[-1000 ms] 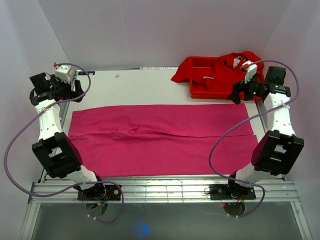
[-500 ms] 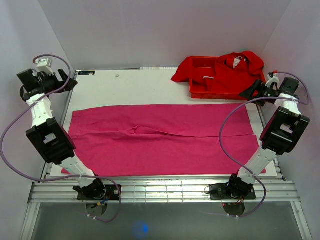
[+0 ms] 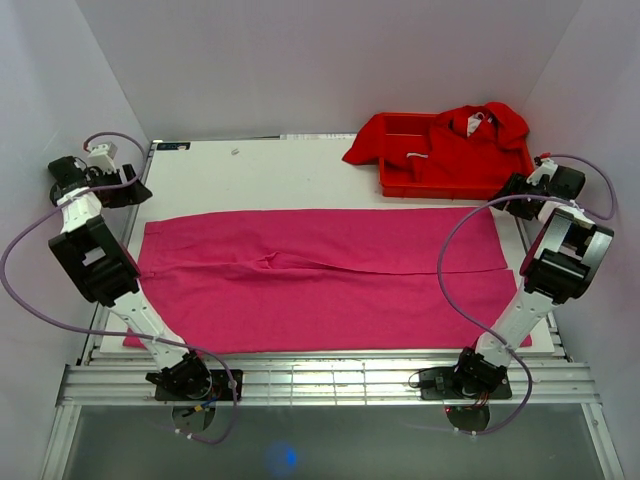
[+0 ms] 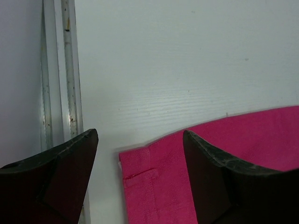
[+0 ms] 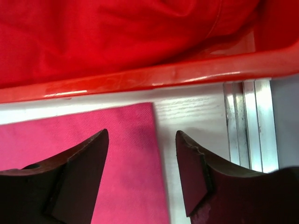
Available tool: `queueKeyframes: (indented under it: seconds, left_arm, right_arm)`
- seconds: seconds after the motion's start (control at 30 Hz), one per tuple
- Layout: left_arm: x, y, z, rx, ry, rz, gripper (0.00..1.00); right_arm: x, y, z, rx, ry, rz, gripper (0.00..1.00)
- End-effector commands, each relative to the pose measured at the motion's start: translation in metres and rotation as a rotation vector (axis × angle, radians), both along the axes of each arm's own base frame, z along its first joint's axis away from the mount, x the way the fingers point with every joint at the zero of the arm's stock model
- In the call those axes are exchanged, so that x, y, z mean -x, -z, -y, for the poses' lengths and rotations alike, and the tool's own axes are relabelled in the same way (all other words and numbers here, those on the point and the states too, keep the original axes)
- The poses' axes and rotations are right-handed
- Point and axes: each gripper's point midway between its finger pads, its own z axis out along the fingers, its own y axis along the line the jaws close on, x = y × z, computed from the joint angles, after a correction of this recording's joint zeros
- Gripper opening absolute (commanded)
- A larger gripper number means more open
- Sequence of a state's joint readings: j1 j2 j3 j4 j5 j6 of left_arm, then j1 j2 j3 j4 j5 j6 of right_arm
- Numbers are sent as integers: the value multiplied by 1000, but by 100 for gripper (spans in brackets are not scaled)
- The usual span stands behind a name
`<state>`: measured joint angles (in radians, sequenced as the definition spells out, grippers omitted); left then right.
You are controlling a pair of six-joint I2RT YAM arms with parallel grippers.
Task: Fold and stack the trousers
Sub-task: Flatten the trousers out
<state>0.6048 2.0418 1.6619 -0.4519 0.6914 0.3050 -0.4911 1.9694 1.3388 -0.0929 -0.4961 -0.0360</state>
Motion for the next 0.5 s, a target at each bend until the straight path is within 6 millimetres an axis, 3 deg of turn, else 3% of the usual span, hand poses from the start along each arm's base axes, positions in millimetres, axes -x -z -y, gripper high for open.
queueKeyframes:
  seconds: [0.0,0.07,0.1,0.3,0.47]
  left_arm:
    - [3,-6,-10,-73,-11,-5,83]
    - [2,0,-21,-102,-47,-40,83]
    - [2,12,-24,-96,-57,-71,83]
    - [1,30,-37,-99,-91,-159,82]
    - [1,38,-37,-85,-91,-179,83]
  right_arm:
    - [-16,18,5,29,32,25,65]
    - [-19,27,0,31,24,13,63]
    - [-22,34,-4,20,15,-10,62]
    - [-41,32,3,64,24,0,59]
    - [-30,51,1,66,7,-97,52]
